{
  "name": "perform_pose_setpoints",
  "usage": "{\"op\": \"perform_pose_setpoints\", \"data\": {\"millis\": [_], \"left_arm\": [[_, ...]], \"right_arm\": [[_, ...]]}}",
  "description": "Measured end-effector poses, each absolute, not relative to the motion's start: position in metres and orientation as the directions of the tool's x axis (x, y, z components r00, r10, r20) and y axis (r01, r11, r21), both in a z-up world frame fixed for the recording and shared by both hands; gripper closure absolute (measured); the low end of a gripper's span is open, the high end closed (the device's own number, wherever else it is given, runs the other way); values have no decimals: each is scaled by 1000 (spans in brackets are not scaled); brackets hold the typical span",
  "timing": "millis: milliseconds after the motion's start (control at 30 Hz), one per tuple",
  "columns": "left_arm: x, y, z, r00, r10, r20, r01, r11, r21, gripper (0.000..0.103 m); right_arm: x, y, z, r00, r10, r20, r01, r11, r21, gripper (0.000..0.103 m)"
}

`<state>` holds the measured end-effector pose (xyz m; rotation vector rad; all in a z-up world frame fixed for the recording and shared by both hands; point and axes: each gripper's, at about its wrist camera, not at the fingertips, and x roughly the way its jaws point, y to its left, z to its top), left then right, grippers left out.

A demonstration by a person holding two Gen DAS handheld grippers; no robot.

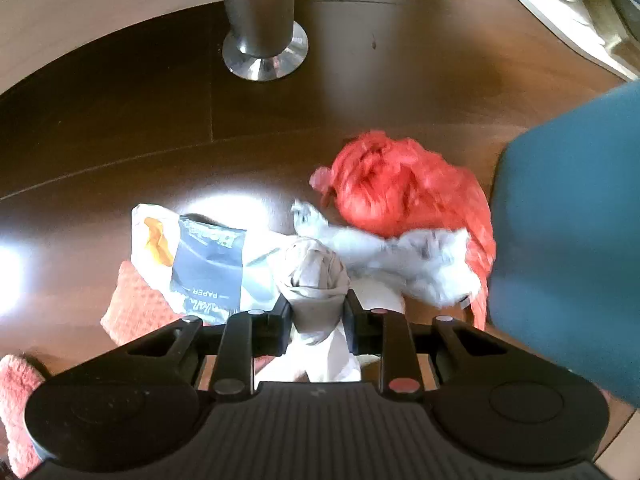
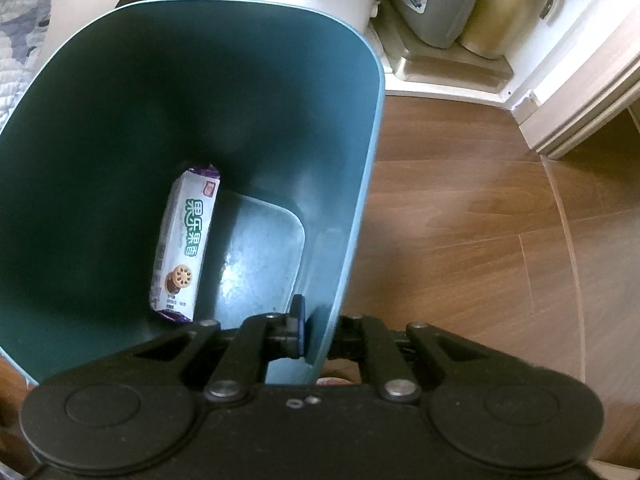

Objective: Collect trash
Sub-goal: 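Carry the white tissue into the wastebasket with the left tool and release it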

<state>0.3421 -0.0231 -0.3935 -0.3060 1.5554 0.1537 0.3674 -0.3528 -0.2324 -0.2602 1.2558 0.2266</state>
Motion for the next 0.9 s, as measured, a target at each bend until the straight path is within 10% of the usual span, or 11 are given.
{"op": "perform_pose_setpoints", "data": {"millis": [900], "left_arm": [[264,-33,-169,213,-300,-930,-59,946,-319,79]], "right_arm": [[313,-292,-209,363,-112,-925,-534,789,-305,92]]}}
